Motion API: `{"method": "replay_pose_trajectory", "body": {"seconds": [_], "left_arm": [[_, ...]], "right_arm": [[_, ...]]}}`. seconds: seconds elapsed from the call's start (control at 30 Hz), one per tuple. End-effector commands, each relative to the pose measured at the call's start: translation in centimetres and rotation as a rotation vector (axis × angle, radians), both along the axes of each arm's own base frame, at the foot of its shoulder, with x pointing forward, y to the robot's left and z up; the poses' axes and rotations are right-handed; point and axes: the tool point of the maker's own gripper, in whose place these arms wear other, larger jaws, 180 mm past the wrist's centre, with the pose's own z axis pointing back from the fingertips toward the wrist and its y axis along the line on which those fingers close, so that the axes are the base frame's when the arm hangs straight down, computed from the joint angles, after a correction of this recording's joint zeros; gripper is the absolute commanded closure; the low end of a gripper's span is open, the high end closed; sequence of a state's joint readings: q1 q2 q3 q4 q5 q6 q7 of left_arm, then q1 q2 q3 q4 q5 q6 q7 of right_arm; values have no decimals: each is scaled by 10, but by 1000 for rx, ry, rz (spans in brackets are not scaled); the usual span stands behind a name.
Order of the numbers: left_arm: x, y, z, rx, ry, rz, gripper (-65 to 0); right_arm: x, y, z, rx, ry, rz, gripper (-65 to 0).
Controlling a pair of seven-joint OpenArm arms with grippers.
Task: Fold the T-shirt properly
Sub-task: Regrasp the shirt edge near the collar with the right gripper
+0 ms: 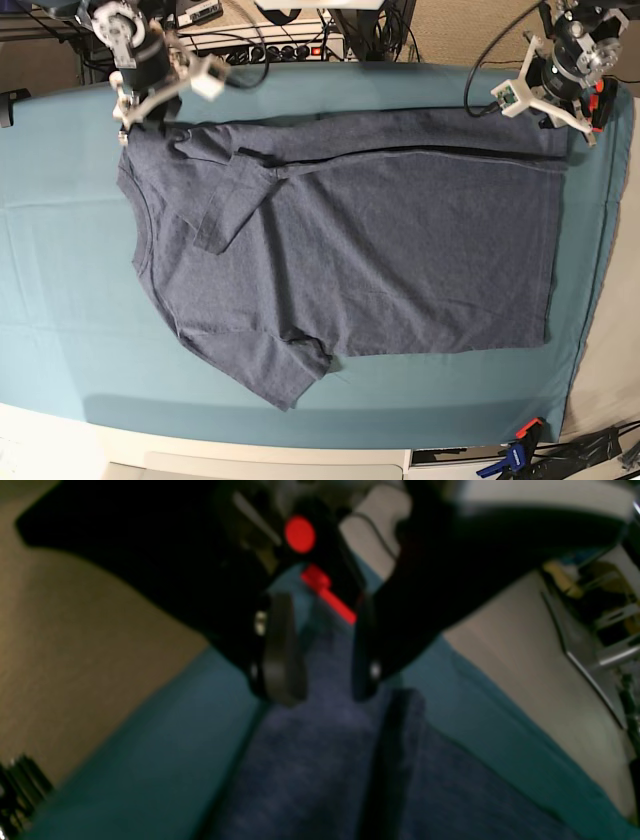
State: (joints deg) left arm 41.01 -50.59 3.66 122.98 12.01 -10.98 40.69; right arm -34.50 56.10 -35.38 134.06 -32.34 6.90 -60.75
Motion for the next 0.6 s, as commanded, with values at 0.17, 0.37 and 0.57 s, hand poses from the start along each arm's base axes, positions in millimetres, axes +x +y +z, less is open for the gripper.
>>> {"method": "replay_pose_trajectory", "body": {"seconds": [0.17,0.37,0.57], "left_arm": [[5,1,7,7,-25,-10,-211],[9,-1,8,-4,-38,-18,-211],[12,-3,10,-12,-50,-23,-211]], "right_arm": [[13,-23,16,-39,-52,-16,-262],[27,-67,-3,-101,-35,-88,-262],[17,-69,-28,-89,22,-61,-262]]}}
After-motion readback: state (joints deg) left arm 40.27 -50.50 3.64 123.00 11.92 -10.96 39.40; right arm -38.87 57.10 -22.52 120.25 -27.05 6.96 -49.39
